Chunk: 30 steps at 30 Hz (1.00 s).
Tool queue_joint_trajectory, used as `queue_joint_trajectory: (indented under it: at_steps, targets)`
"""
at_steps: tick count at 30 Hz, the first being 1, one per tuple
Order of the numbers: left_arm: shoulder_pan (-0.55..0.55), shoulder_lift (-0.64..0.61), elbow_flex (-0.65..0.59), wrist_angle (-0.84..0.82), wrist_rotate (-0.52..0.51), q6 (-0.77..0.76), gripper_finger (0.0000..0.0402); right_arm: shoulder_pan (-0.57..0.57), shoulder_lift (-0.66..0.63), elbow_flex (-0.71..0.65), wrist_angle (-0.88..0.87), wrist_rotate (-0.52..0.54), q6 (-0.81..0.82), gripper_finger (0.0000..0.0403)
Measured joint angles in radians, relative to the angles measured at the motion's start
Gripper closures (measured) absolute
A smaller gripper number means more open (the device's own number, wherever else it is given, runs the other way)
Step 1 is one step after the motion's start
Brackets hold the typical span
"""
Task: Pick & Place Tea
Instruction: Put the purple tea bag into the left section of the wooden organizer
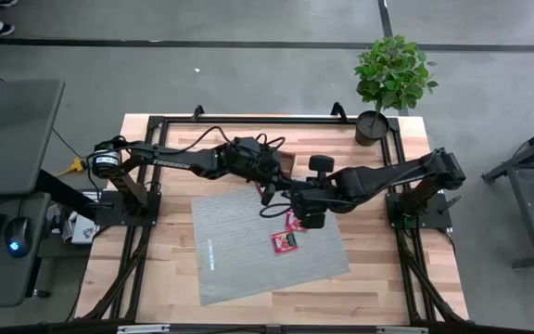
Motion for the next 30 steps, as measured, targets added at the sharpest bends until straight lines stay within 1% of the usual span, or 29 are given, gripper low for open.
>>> queue_joint_trajectory:
  at_steps: [4,7,12,15,19,21,25,27,30]
  targets:
    - [0.000,0.000,0.000,-0.030,-0.017,0.022,0.0401,-0.001,-0.019,0.001,-0.032,0.013,0.050,0.0352]
    - [0.001,0.000,0.000,-0.075,-0.036,0.057,0.0401,-0.009,-0.048,0.001,-0.093,0.013,0.110,0.0321]
    - [0.038,0.000,-0.003,-0.127,-0.036,0.128,0.0401,-0.013,-0.116,0.001,-0.185,0.014,0.230,0.0278]
    - [0.078,-0.002,-0.036,-0.112,-0.036,0.155,0.0402,0.000,-0.150,0.000,-0.222,0.011,0.307,0.0263]
    - [0.149,-0.042,-0.133,-0.085,-0.033,0.158,0.0401,0.035,-0.201,-0.049,-0.221,0.011,0.392,0.0256]
    - [0.188,-0.063,-0.205,-0.005,-0.015,0.165,0.0401,0.055,-0.230,-0.103,-0.204,0.008,0.437,0.0257]
    - [0.271,-0.084,-0.353,0.238,0.006,0.138,0.0401,0.102,-0.279,-0.227,-0.153,-0.003,0.538,0.0257]
    - [0.316,-0.090,-0.412,0.354,0.026,0.124,0.0401,0.121,-0.300,-0.287,-0.116,-0.029,0.586,0.0256]
    - [0.382,-0.091,-0.473,0.451,0.083,0.121,0.0401,0.143,-0.319,-0.361,-0.042,-0.074,0.638,0.0256]
